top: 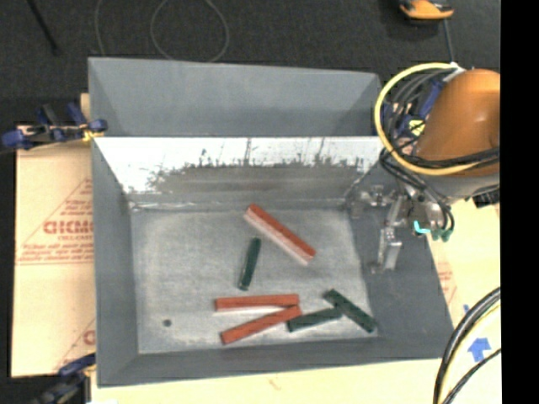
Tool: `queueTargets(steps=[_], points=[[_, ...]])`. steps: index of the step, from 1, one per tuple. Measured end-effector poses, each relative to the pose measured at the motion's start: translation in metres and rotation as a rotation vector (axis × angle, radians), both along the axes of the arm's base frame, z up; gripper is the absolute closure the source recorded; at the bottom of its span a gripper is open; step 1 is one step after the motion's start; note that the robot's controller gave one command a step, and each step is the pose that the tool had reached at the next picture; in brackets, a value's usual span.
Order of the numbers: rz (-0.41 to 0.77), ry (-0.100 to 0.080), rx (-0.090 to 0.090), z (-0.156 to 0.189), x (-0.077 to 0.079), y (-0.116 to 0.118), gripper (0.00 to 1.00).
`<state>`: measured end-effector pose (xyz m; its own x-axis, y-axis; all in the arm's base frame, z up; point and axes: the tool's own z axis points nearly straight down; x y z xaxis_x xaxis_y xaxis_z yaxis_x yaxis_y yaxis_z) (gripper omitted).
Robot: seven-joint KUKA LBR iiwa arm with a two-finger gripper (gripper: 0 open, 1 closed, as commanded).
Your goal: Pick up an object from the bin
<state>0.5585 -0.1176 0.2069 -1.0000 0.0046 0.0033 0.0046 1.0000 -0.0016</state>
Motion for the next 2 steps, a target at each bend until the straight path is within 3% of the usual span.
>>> queueTargets(steps=[1, 2], points=[[0.367, -0.006, 0.000, -0.138, -0.065, 0.062, 0.00], [0.262, -0.011, -0.003, -0.105, -0.044, -0.006, 0.00]])
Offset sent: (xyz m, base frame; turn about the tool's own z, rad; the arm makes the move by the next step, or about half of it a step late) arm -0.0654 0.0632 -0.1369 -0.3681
